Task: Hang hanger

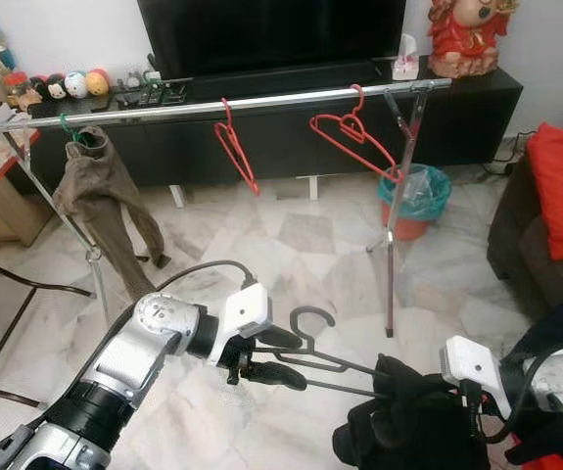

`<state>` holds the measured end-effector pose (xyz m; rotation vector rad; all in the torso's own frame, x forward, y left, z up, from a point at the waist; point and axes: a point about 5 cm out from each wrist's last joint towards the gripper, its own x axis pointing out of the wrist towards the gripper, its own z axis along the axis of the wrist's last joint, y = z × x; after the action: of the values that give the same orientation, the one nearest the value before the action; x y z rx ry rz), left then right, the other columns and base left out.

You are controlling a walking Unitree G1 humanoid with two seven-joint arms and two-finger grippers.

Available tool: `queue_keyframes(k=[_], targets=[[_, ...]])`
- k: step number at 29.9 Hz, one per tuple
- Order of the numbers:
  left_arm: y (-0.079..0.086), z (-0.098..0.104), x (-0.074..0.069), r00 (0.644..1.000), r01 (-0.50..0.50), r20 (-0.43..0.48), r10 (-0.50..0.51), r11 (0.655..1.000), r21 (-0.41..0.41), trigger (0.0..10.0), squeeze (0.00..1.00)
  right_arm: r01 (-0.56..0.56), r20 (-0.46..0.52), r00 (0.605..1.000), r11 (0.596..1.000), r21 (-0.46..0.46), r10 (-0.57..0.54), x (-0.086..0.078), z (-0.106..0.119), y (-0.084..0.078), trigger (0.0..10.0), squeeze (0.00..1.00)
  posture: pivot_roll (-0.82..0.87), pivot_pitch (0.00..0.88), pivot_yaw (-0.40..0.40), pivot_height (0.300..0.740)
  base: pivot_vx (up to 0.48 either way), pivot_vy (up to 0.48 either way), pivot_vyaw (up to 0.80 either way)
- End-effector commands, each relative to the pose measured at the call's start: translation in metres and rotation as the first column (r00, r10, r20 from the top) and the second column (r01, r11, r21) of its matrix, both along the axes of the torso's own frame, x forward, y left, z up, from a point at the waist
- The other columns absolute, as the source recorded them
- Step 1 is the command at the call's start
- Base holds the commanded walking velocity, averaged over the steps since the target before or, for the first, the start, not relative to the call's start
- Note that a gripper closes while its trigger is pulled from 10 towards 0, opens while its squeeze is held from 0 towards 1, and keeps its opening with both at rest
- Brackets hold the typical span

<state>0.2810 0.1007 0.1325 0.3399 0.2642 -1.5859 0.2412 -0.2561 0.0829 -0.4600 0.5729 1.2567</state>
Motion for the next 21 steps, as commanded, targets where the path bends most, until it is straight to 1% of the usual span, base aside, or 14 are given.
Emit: queue_keyframes(k=[1,5,6,7,11,13,16,17,18,19,20,21], targets=[[0.011,0.005,0.006,0.999,-0.027,0.02,0.027,1.0,0.01,10.0,1.0,-0.012,0.029,1.0,1.0,0.003,0.012,0.004,0.002,0.004,0.0,0.0,-0.03,0.034,0.092,0.74,0.0,0.0,0.0],[0.026,0.008,0.014,0.996,-0.085,0.043,0.084,0.996,0.032,10.0,1.0,0.001,0.026,1.0,1.0,-0.007,-0.001,0.003,-0.001,0.003,0.0,0.0,-0.02,0.034,0.094,0.74,0.0,0.0,0.0],[0.026,0.008,0.014,0.996,-0.085,0.043,0.084,0.996,0.032,10.0,1.0,0.001,0.026,1.0,1.0,-0.007,-0.001,0.003,-0.001,0.003,0.0,0.0,-0.02,0.034,0.094,0.74,0.0,0.0,0.0],[0.033,0.01,0.018,0.991,-0.121,0.057,0.119,0.992,0.037,10.0,1.0,0.009,0.025,1.0,1.0,-0.015,-0.009,0.003,-0.004,0.002,0.0,0.0,-0.02,0.034,0.094,0.74,0.0,0.0,0.0],[0.039,0.012,0.021,0.987,-0.151,0.065,0.148,0.988,0.04,10.0,1.0,0.015,0.023,1.0,1.0,-0.017,-0.014,0.003,-0.005,0.002,0.0,0.0,-0.02,0.034,0.094,0.74,0.0,0.0,0.0],[0.045,0.013,0.023,0.983,-0.172,0.069,0.169,0.984,0.043,10.0,1.0,0.02,0.023,1.0,1.0,-0.018,-0.02,0.003,-0.006,0.002,0.0,0.0,-0.02,0.031,0.094,0.74,0.0,0.0,0.0],[0.06,0.018,0.03,0.966,-0.243,0.105,0.237,0.969,0.046,10.0,1.0,0.045,0.036,0.998,0.999,-0.015,-0.044,0.004,-0.007,0.001,0.0,0.0,-0.02,0.029,0.094,0.74,0.0,0.0,0.0],[0.064,0.019,0.034,0.954,-0.28,0.121,0.274,0.959,0.039,10.0,0.91,0.052,0.042,0.998,0.998,-0.016,-0.052,0.005,-0.008,0.001,0.0,0.0,-0.02,0.025,0.094,0.74,0.0,0.0,0.0],[0.067,0.02,0.036,0.945,-0.306,0.131,0.299,0.951,0.034,10.0,0.91,0.057,0.047,0.997,0.998,-0.018,-0.056,0.005,-0.008,0.001,0.0,0.0,-0.02,0.022,0.095,0.74,0.0,0.0,0.0],[0.067,0.02,0.036,0.945,-0.306,0.131,0.299,0.951,0.034,10.0,0.91,0.057,0.047,0.997,0.998,-0.018,-0.056,0.005,-0.008,0.001,0.0,0.0,-0.02,0.022,0.095,0.74,0.0,0.0,0.0],[0.073,0.021,0.041,0.924,-0.359,0.149,0.352,0.933,0.022,10.0,0.0,0.075,0.061,0.995,0.997,-0.016,-0.074,0.006,-0.008,0.0,0.0,0.0,-0.03,0.019,0.096,0.74,0.0,0.0,0.0],[0.073,0.021,0.041,0.924,-0.359,0.149,0.352,0.933,0.022,10.0,0.0,0.075,0.061,0.995,0.997,-0.016,-0.074,0.006,-0.008,0.0,0.0,0.0,-0.03,0.019,0.096,0.74,0.0,0.0,0.0]])
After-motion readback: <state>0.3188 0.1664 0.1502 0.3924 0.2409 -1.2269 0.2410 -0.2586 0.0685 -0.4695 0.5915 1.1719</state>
